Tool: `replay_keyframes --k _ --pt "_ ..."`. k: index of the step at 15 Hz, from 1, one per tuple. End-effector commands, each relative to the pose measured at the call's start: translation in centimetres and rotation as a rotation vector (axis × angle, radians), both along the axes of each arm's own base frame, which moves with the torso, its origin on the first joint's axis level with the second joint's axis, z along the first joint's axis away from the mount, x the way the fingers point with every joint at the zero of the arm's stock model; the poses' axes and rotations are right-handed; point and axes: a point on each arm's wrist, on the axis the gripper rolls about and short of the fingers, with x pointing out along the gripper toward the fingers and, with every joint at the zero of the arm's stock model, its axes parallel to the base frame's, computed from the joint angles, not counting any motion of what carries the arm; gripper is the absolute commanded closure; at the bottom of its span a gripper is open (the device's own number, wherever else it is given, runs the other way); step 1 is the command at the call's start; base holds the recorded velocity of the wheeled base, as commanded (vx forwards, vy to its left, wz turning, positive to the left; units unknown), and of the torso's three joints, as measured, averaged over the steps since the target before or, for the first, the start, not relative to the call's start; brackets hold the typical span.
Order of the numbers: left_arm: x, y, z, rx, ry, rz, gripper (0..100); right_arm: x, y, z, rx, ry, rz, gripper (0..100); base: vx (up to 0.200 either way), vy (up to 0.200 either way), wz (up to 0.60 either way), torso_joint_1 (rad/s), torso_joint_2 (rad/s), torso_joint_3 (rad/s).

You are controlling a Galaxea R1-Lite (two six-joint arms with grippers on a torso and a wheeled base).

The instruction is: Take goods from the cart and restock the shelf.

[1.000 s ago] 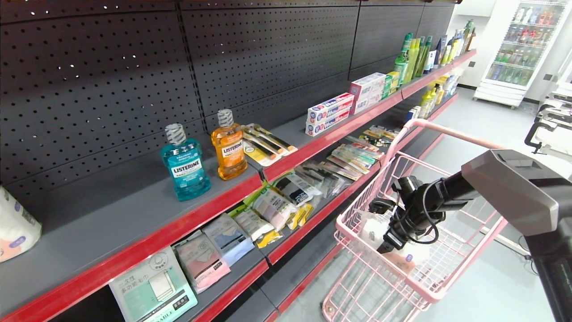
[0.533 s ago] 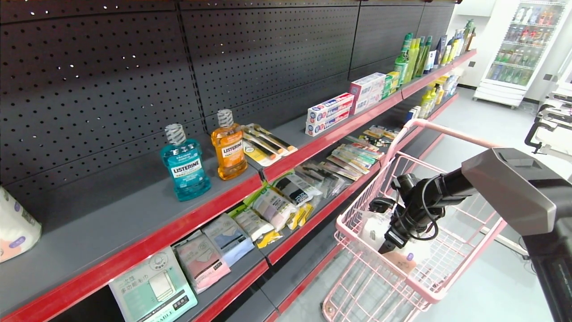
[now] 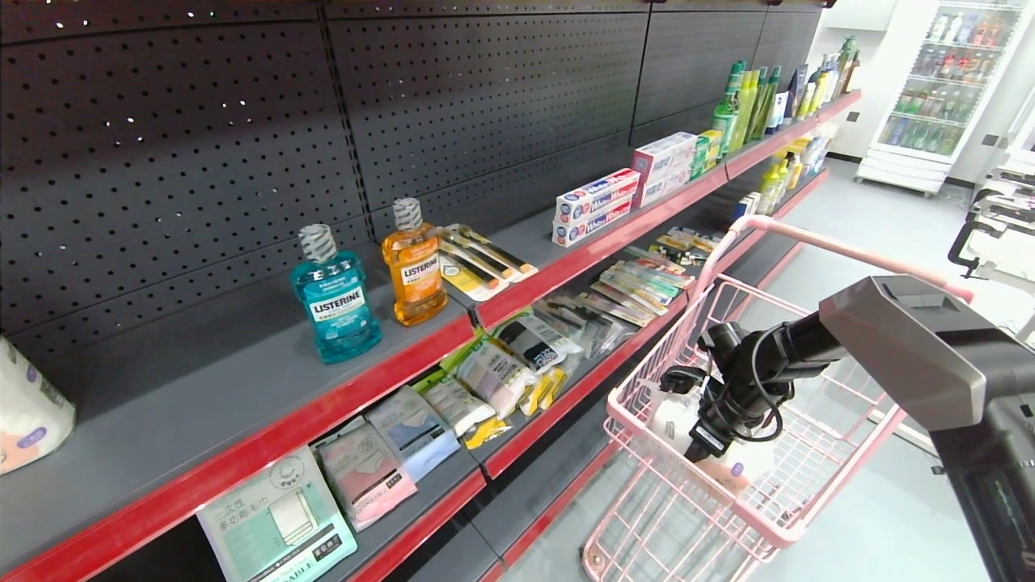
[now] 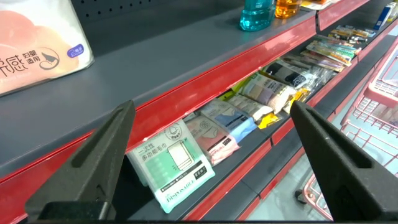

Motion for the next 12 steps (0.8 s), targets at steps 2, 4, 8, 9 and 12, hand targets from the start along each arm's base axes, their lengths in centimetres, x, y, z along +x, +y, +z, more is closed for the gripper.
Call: replay_keyframes --k 2,4,8,9,12 --pt "0.0 0.0 0.0 0.000 0.000 0.000 0 -0.1 0.0 -0.7 0.001 0.020 0.000 100 0.000 0.000 0.00 0.000 0.00 0.000" --pt "0.0 0.0 0.0 0.000 0.000 0.000 0 -0.2 -1.0 -0.4 -0.014 0.020 -0.033 100 0.000 0.000 0.00 0.000 0.00 0.000" --pt "0.0 0.0 0.0 0.000 0.000 0.000 0 -0.6 -4.0 5.6 -0.009 -0.095 -0.106 100 0.000 0.000 0.00 0.000 0.00 0.000" --pt "0.0 0.0 0.0 0.000 0.000 0.000 0 -0.9 -5.0 7.5 -0.008 -0.134 -0.132 100 0.000 0.000 0.00 0.000 0.00 0.000" --pt "0.0 0.0 0.0 0.000 0.000 0.000 0 -2.1 -7.3 12.4 -0.009 -0.237 -0.188 100 0.000 0.000 0.00 0.000 0.00 0.000"
